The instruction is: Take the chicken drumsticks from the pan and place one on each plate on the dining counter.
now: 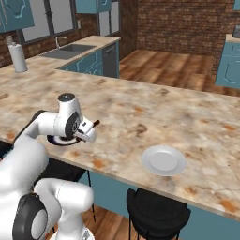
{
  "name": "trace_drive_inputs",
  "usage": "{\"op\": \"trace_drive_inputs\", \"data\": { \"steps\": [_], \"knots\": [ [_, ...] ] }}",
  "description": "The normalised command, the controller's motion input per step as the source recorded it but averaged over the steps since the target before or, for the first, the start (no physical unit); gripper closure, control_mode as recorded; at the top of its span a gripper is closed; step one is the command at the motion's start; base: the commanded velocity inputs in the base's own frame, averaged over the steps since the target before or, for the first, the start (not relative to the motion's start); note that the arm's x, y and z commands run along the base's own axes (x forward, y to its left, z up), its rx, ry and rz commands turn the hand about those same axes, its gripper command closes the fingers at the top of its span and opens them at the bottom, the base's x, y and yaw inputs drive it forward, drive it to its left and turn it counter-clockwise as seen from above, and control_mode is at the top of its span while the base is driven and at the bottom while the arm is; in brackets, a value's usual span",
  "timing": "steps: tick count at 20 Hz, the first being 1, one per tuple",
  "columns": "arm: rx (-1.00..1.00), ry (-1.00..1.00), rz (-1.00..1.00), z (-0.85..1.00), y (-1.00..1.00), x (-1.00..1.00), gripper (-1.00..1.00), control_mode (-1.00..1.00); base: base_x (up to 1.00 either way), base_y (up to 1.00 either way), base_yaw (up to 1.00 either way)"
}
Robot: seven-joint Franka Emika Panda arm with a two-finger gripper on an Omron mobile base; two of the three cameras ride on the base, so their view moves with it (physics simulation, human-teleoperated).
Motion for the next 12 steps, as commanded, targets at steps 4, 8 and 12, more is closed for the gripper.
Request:
{"op": "trace_drive_inputs", "data": {
  "steps": [4,8,12],
  "knots": [
    [0.02,0.11,0.11,-0.01,0.62,0.40,1.00,-1.00,0.00,0.00,0.00],
    [0.00,0.09,0.10,-0.31,0.68,0.61,1.00,-1.00,0.00,0.00,0.00],
    [0.00,0.02,0.07,-0.59,0.61,0.44,1.00,-1.00,0.00,0.00,0.00]
  ]
}}
